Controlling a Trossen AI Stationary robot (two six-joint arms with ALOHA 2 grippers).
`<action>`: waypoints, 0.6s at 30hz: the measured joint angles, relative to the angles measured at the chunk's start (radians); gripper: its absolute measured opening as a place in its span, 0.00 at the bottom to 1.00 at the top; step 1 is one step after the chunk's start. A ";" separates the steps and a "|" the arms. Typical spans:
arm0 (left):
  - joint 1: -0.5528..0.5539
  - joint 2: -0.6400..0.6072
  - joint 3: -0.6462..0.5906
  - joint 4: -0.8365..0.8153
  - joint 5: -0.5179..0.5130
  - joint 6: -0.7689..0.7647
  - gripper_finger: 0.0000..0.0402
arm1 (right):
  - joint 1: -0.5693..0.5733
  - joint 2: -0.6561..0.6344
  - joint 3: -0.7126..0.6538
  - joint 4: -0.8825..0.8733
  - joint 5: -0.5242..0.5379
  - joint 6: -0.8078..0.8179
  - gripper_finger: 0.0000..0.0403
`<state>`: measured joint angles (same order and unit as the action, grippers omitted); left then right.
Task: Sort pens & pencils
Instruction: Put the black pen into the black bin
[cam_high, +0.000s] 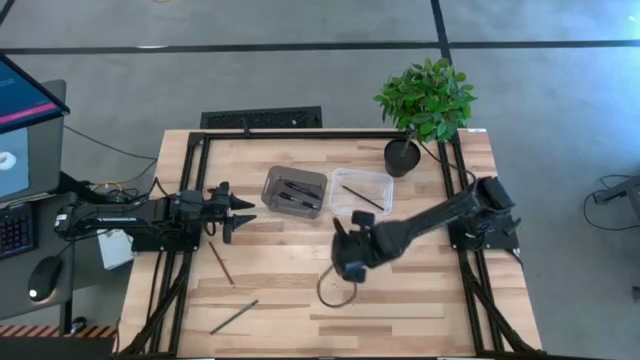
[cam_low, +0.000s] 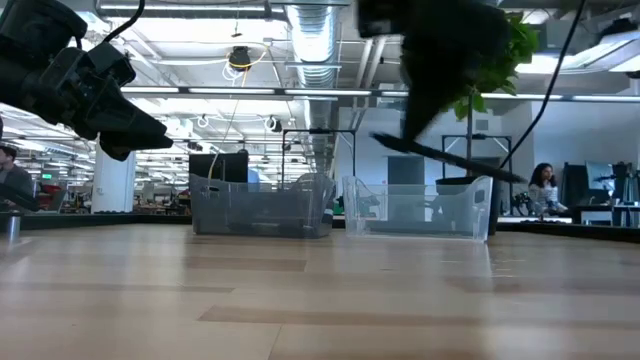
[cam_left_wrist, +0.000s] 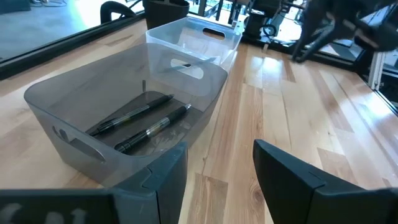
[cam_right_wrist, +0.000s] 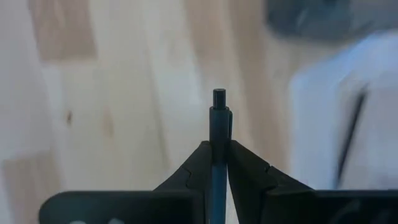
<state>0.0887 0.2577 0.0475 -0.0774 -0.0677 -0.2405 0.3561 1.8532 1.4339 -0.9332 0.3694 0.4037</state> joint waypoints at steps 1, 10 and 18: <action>0.000 0.000 0.000 0.000 0.000 0.000 0.43 | -0.020 0.000 0.021 -0.001 0.010 -0.030 0.16; 0.000 0.000 0.000 0.000 0.000 0.000 0.43 | -0.202 -0.001 0.155 0.184 0.034 -0.316 0.16; 0.000 0.000 0.000 0.000 0.000 0.001 0.43 | -0.316 -0.002 0.173 0.514 -0.042 -0.476 0.16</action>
<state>0.0887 0.2575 0.0473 -0.0776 -0.0677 -0.2398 0.0406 1.8515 1.6066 -0.4189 0.3279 -0.0723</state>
